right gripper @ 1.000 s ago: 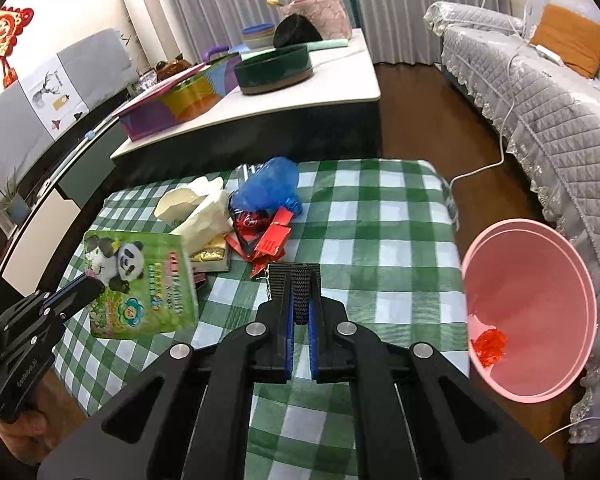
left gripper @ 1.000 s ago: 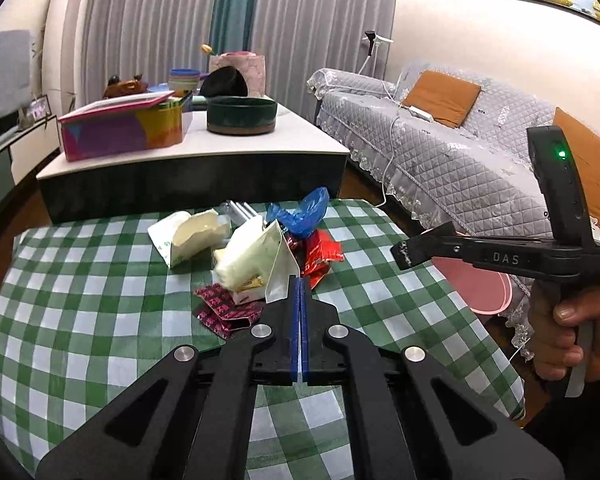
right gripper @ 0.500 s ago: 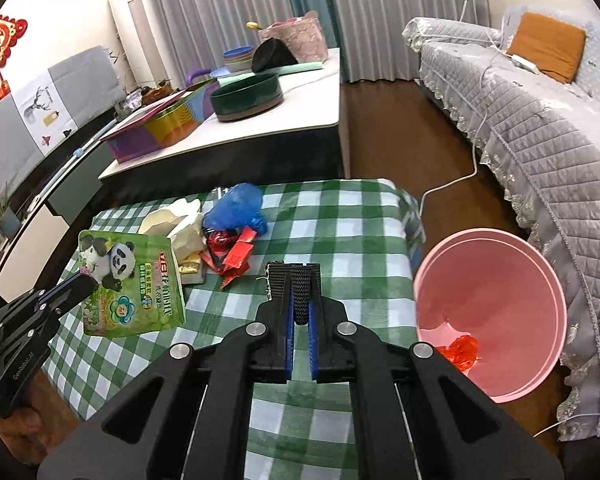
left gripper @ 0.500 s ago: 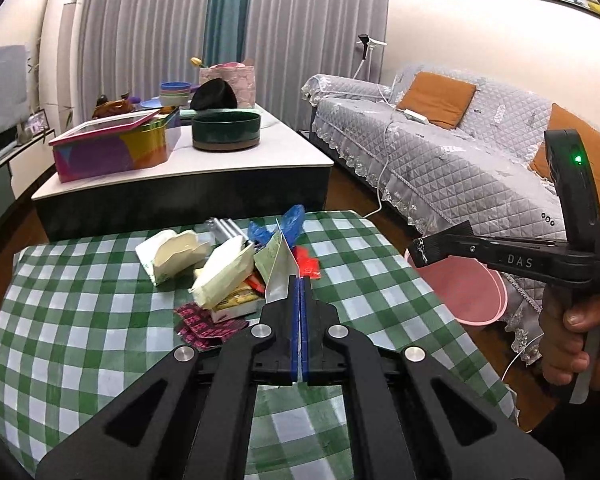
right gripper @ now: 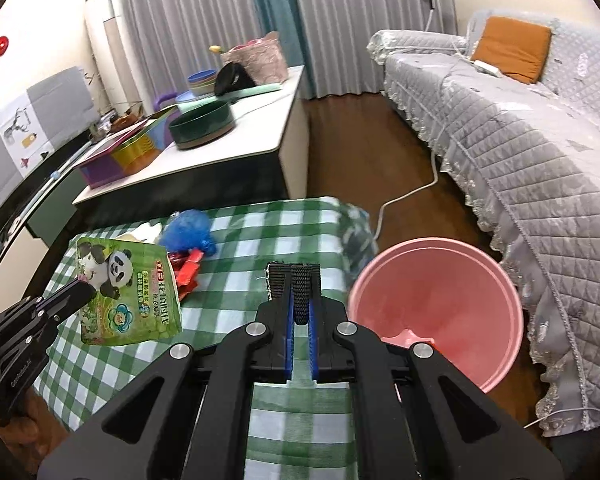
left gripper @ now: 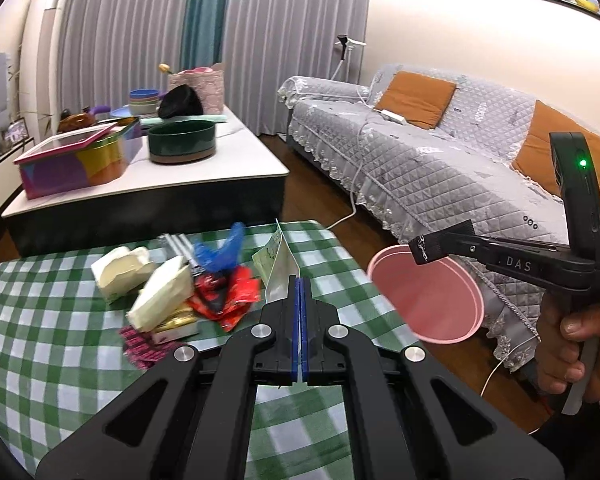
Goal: Collect trash
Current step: 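Carry the snack bag and black strip with both tools over the pink bin, then open both tools to drop the snack bag and black strip into the bin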
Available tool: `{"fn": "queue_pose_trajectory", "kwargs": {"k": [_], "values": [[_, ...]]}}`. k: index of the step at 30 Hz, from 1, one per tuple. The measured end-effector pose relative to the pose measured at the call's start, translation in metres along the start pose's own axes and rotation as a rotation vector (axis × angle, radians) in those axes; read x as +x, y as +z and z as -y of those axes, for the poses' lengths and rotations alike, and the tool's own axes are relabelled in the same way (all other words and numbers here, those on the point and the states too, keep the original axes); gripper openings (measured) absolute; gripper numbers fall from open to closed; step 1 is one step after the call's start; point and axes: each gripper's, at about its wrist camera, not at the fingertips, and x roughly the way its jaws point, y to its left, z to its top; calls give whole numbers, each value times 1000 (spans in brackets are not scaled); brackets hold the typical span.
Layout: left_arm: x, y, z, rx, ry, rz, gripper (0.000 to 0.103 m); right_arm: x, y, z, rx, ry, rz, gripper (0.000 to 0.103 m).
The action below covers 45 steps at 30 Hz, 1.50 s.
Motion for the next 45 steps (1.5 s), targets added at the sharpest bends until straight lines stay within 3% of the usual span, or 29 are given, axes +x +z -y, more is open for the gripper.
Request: {"fn": "queue_pose_trajectory", "kwargs": {"k": [10, 19, 29, 45], "values": [[21, 19, 53, 30, -90, 4, 0, -17, 10, 59, 76, -109, 44, 6], [64, 33, 105, 48, -178, -5, 0, -22, 26, 105, 158, -203, 57, 6], [107, 43, 141, 86, -227, -46, 0, -15, 32, 118, 152, -260, 60, 6], [145, 43, 151, 79, -240, -109, 0, 7, 27, 131, 173, -289, 7, 8]]}}
